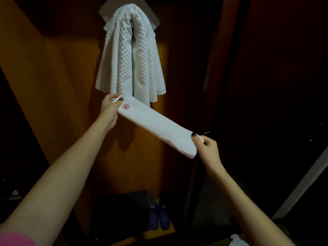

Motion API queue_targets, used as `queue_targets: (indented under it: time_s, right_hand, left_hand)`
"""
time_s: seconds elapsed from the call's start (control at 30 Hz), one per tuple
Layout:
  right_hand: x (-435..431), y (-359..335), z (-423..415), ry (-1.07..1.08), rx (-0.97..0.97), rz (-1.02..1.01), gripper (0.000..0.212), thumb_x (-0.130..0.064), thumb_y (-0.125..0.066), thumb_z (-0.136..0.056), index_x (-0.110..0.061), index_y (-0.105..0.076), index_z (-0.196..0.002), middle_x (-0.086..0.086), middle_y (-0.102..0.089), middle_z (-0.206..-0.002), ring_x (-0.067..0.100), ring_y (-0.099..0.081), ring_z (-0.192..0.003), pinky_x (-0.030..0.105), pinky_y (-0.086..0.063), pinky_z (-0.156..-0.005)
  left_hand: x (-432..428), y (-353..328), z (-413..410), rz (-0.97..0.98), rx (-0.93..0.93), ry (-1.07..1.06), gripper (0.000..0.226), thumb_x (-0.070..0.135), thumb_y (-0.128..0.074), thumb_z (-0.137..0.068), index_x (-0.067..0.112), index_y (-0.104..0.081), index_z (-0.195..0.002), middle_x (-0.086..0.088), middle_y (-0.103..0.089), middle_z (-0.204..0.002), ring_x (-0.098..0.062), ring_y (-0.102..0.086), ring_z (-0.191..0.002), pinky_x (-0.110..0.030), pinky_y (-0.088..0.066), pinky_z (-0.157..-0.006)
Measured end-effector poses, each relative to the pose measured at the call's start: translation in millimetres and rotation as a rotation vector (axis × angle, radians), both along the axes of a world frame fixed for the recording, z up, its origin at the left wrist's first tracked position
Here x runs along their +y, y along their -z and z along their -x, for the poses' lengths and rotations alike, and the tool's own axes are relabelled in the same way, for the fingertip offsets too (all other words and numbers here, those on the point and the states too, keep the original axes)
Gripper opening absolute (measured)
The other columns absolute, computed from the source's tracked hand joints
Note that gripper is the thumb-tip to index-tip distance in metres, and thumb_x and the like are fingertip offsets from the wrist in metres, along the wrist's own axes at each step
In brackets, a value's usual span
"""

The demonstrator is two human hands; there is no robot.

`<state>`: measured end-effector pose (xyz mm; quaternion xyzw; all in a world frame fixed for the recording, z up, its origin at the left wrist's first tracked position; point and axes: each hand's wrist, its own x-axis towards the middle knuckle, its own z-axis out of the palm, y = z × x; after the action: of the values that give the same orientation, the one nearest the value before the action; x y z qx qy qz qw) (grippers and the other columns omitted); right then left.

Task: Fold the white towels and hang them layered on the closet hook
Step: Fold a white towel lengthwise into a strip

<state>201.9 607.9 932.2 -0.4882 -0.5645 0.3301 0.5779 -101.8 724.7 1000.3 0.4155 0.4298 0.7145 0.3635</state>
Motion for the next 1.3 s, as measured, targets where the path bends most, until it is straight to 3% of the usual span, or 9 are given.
queue_targets:
  time_s: [0.2, 0.27, 0.33, 0.43, 0.53, 0.63, 0.77, 0.93, 1.3]
  right_hand:
    - [18.0, -16.6, -10.4, 0.169, -0.037, 0.040, 0.017, -0.021, -0.059, -0.094, -0.005, -0.062, -0.087, 0.005, -0.061, -0.077, 0.021, -0.059, -0.073, 0.038, -0.048, -0.063]
    - [23.4, -28.8, -15.1, 0.149, -0.057, 0.013, 0.010, -0.016, -0.059, -0.095, -0.014, -0.062, -0.105, 0.000, -0.061, -0.089, 0.016, -0.060, -0.076, 0.028, -0.050, -0.060]
    - [30.8, -46.3, -17.9, 0.023, -0.030, -0.007, 0.021, -0.011, -0.054, -0.097, -0.019, -0.064, -0.114, 0.000, -0.064, -0.096, 0.010, -0.063, -0.075, 0.018, -0.049, -0.058]
    - [46.2, -80.2, -15.8, -0.138, 0.025, 0.075, 0.031, -0.003, -0.045, -0.097, -0.017, -0.071, -0.089, 0.004, -0.066, -0.096, 0.011, -0.064, -0.073, 0.022, -0.049, -0.055]
    - [66.2, -118.1, -10.7, -0.231, 0.088, 0.123, 0.034, 0.001, -0.040, -0.094, -0.012, -0.066, -0.077, 0.008, -0.057, -0.096, 0.017, -0.056, -0.077, 0.026, -0.047, -0.055]
    - [80.7, -154.7, -3.4, -0.348, 0.064, 0.075, 0.022, 0.001, -0.049, -0.094, -0.011, -0.068, -0.092, 0.009, -0.060, -0.098, 0.018, -0.058, -0.082, 0.027, -0.050, -0.062]
    - [97.3, -195.6, 9.6, -0.287, -0.023, -0.037, 0.023, 0.003, -0.058, -0.091, -0.013, -0.072, -0.098, 0.011, -0.066, -0.105, 0.018, -0.065, -0.087, 0.027, -0.056, -0.068]
    - [120.8, -244.9, 26.8, -0.239, -0.015, -0.146, 0.021, 0.005, -0.056, -0.090, -0.008, -0.072, -0.095, 0.008, -0.065, -0.091, 0.013, -0.063, -0.075, 0.025, -0.057, -0.059]
    - [224.0, -338.6, 62.9, -0.340, 0.152, -0.322, 0.019, 0.003, -0.054, -0.093, -0.003, -0.064, -0.108, 0.008, -0.063, -0.100, 0.019, -0.066, -0.086, 0.027, -0.059, -0.060]
  left_hand:
    - [-0.4, 23.4, 8.0, 0.141, 0.164, 0.078, 0.033, 0.000, -0.054, -0.096, 0.007, -0.053, -0.127, -0.009, -0.060, -0.111, -0.008, -0.061, -0.082, -0.020, -0.052, -0.066]
    - [-4.0, 19.9, 13.6, 0.160, 0.182, 0.122, 0.037, 0.002, -0.054, -0.096, 0.011, -0.052, -0.132, -0.008, -0.060, -0.116, -0.007, -0.062, -0.083, -0.019, -0.054, -0.060]
    - [-7.5, 8.8, 19.2, 0.134, 0.163, 0.158, 0.038, 0.001, -0.052, -0.096, 0.022, -0.054, -0.127, -0.006, -0.061, -0.112, -0.007, -0.064, -0.081, -0.019, -0.055, -0.056]
    - [-13.3, -16.9, 27.1, 0.083, 0.176, 0.189, 0.049, -0.004, -0.046, -0.096, 0.034, -0.053, -0.126, -0.003, -0.062, -0.103, -0.008, -0.066, -0.075, -0.022, -0.053, -0.054]
    - [-15.4, -44.6, 35.3, 0.028, 0.226, 0.212, 0.053, -0.006, -0.039, -0.097, 0.030, -0.054, -0.132, 0.000, -0.059, -0.119, -0.014, -0.064, -0.092, -0.030, -0.056, -0.069]
    - [-13.7, -76.3, 48.4, -0.022, 0.214, 0.187, 0.046, -0.008, -0.035, -0.097, 0.016, -0.059, -0.128, -0.007, -0.061, -0.117, -0.017, -0.061, -0.099, -0.029, -0.056, -0.073]
    - [-7.5, -116.1, 64.2, -0.073, 0.171, 0.130, 0.037, -0.007, -0.037, -0.096, 0.004, -0.062, -0.120, -0.005, -0.067, -0.101, -0.014, -0.064, -0.089, -0.022, -0.056, -0.059]
    - [10.5, -160.2, 76.3, -0.181, 0.176, 0.072, 0.033, -0.005, -0.039, -0.097, 0.010, -0.064, -0.113, -0.005, -0.066, -0.101, -0.012, -0.065, -0.085, -0.020, -0.055, -0.061]
    - [85.6, -246.5, 94.9, -0.431, 0.096, -0.030, 0.016, -0.001, -0.060, -0.091, 0.009, -0.067, -0.101, -0.002, -0.067, -0.098, -0.001, -0.069, -0.075, -0.012, -0.051, -0.062]
